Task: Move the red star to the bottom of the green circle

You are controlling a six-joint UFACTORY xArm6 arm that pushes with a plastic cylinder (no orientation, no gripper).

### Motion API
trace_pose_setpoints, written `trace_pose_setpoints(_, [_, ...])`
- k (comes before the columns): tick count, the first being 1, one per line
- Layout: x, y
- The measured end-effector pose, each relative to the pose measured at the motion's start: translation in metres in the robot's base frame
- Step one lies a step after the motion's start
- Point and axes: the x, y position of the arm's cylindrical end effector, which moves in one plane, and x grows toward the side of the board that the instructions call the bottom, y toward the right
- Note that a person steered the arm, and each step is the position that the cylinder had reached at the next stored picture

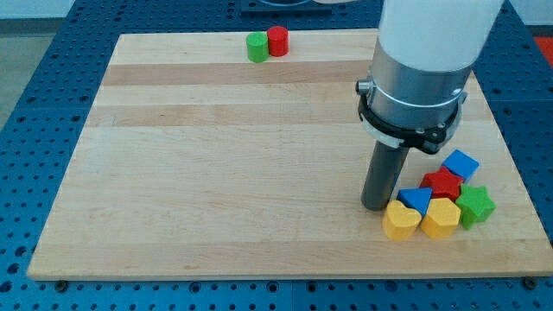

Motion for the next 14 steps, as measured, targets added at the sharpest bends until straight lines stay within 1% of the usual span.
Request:
trace_pose_setpoints(3, [0.003,-0.007])
trace_pose_setpoints(4, [-0.01,-0.075])
trace_pose_setpoints(5, [-0.048,-0.122])
trace_pose_setpoints(6, [-0.093,-0.132])
trace_pose_setpoints(7, [-0.128,-0.07])
trace_pose_setpoints(8, [-0.14,0.021])
trace_pose_setpoints(9, [-0.127,0.116])
trace_pose_setpoints(10, [-0.091,0.188])
trace_pose_setpoints(11, [-0.032,0.228])
trace_pose_setpoints(12, [0.023,0.227])
trace_pose_setpoints(13, [0.031,0.192])
trace_pose_setpoints(14, [0.024,0.138])
